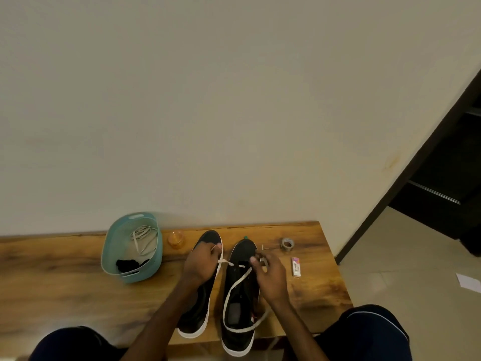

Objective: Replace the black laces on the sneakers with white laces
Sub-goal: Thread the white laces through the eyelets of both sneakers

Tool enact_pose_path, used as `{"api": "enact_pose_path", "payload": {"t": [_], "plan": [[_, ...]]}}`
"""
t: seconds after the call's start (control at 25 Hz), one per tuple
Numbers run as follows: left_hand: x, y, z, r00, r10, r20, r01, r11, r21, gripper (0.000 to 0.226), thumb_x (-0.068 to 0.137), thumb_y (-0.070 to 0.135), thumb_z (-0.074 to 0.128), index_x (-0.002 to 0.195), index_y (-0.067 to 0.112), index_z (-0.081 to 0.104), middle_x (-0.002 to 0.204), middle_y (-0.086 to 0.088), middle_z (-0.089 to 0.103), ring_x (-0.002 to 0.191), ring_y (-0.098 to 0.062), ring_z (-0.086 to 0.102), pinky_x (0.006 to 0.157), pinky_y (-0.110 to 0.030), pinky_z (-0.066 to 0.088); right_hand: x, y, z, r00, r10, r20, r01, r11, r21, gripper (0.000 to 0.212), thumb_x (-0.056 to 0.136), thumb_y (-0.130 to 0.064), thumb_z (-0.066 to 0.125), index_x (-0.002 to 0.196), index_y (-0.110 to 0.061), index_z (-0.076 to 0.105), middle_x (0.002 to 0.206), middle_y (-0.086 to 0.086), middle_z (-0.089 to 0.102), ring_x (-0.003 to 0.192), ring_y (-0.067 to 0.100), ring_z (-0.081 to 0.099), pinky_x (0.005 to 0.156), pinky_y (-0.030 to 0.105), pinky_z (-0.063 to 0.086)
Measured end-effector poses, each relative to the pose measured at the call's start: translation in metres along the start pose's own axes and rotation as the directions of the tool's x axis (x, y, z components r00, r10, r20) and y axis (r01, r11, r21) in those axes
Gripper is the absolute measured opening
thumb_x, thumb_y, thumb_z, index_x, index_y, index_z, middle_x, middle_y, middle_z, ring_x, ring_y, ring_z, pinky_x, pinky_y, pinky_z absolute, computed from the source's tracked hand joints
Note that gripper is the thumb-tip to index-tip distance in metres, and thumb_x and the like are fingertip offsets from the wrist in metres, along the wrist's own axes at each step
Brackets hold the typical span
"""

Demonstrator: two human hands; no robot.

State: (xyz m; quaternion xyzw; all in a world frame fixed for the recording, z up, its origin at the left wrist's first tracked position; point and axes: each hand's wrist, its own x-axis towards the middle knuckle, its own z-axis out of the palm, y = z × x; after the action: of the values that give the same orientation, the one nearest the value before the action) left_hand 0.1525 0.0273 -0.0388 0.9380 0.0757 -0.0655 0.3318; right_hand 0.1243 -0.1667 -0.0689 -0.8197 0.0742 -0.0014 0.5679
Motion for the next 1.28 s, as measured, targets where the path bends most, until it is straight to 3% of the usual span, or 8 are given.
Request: {"api": "enact_pose_path", "payload": {"t": [0.04, 0.12, 0.24, 0.4, 0.52, 0.68, 0.92, 1.28], "plan": [[-0.003, 0.011, -0.017, 0.999, 0.016, -0.046, -0.019, 0.998, -0.068, 0.036, 0.105, 0.031, 0.038, 0.085, 0.021, 0.066, 0.087, 0.004, 0.064, 0.08, -0.005, 0.056, 0.082, -0.031, 0.047, 0.003, -0.018, -0.009, 0.997, -0.034, -0.065, 0.037, 0.998, 0.043, 0.013, 0.095, -0.024, 0.065, 0.107, -0.029, 0.066, 0.1, -0.011, 0.069, 0.094, 0.004, 0.066, 0.081, 0.027, 0.057], [-0.011, 0.04, -0.057, 0.984, 0.076, -0.163, -0.101, 0.984, -0.147, 0.034, 0.105, 0.019, 0.038, 0.08, 0.018, 0.061, 0.085, 0.004, 0.058, 0.08, -0.008, 0.052, 0.078, -0.027, 0.039, 0.008, -0.067, -0.026, 0.986, -0.11, -0.124, 0.125, 0.986, 0.114, 0.015, 0.096, -0.019, 0.062, 0.096, -0.032, 0.069, 0.085, -0.009, 0.073, 0.081, 0.008, 0.069, 0.075, 0.034, 0.06], [-0.032, 0.097, -0.122, 0.931, 0.181, -0.317, -0.283, 0.906, -0.314, 0.036, 0.102, 0.009, 0.038, 0.071, 0.017, 0.053, 0.073, 0.004, 0.054, 0.07, -0.009, 0.048, 0.067, -0.027, 0.034, 0.006, -0.151, -0.049, 0.958, -0.261, -0.121, 0.286, 0.912, 0.295, 0.022, 0.098, -0.007, 0.058, 0.109, -0.022, 0.069, 0.085, 0.0, 0.074, 0.078, 0.016, 0.07, 0.068, 0.029, 0.059], [-0.066, 0.165, -0.19, 0.883, 0.218, -0.416, -0.444, 0.674, -0.59, 0.032, 0.104, 0.014, 0.037, 0.078, 0.015, 0.056, 0.068, 0.006, 0.045, 0.062, -0.008, 0.038, 0.056, -0.02, 0.034, -0.011, -0.254, -0.069, 0.911, -0.392, -0.128, 0.4, 0.766, 0.504, 0.027, 0.097, -0.002, 0.057, 0.123, -0.011, 0.061, 0.088, 0.006, 0.076, 0.088, 0.02, 0.072, 0.082, 0.029, 0.059], [-0.083, 0.197, -0.216, 0.832, 0.3, -0.466, -0.549, 0.565, -0.616, 0.024, 0.103, 0.017, 0.049, 0.089, 0.015, 0.07, 0.084, 0.007, 0.065, 0.078, -0.008, 0.054, 0.067, -0.022, 0.051, -0.027, -0.304, -0.08, 0.903, -0.413, -0.12, 0.41, 0.743, 0.53, 0.015, 0.097, -0.006, 0.06, 0.109, -0.008, 0.068, 0.087, 0.004, 0.077, 0.086, 0.017, 0.073, 0.082, 0.027, 0.058], [-0.088, 0.212, -0.217, 0.815, 0.144, -0.561, -0.557, 0.458, -0.692, 0.01, 0.088, 0.012, 0.072, 0.096, 0.009, 0.076, 0.09, -0.001, 0.076, 0.089, -0.019, 0.07, 0.082, -0.034, 0.059, -0.039, -0.323, -0.086, 0.9, -0.413, -0.14, 0.424, 0.755, 0.5, 0.008, 0.095, -0.013, 0.065, 0.097, -0.008, 0.07, 0.079, 0.004, 0.076, 0.077, 0.015, 0.074, 0.073, 0.021, 0.056], [-0.095, 0.216, -0.2, 0.827, 0.07, -0.558, -0.519, 0.476, -0.71, 0.008, 0.085, 0.019, 0.075, 0.093, 0.016, 0.075, 0.088, 0.006, 0.075, 0.083, -0.014, 0.066, 0.065, -0.029, 0.053, -0.038, -0.311, -0.082, 0.874, -0.405, -0.268, 0.48, 0.805, 0.349, 0.006, 0.091, -0.021, 0.071, 0.091, -0.026, 0.074, 0.085, -0.01, 0.074, 0.083, 0.006, 0.068, 0.075, 0.018, 0.053], [-0.094, 0.221, -0.199, 0.802, 0.109, -0.587, -0.549, 0.522, -0.653, 0.008, 0.087, 0.022, 0.074, 0.094, 0.019, 0.076, 0.088, 0.008, 0.074, 0.081, -0.008, 0.066, 0.062, -0.023, 0.051, -0.03, -0.318, -0.084, 0.862, -0.417, -0.286, 0.496, 0.811, 0.312, 0.008, 0.089, -0.022, 0.073, 0.095, -0.019, 0.078, 0.087, -0.007, 0.075, 0.085, 0.011, 0.069, 0.081, 0.027, 0.058]]}}
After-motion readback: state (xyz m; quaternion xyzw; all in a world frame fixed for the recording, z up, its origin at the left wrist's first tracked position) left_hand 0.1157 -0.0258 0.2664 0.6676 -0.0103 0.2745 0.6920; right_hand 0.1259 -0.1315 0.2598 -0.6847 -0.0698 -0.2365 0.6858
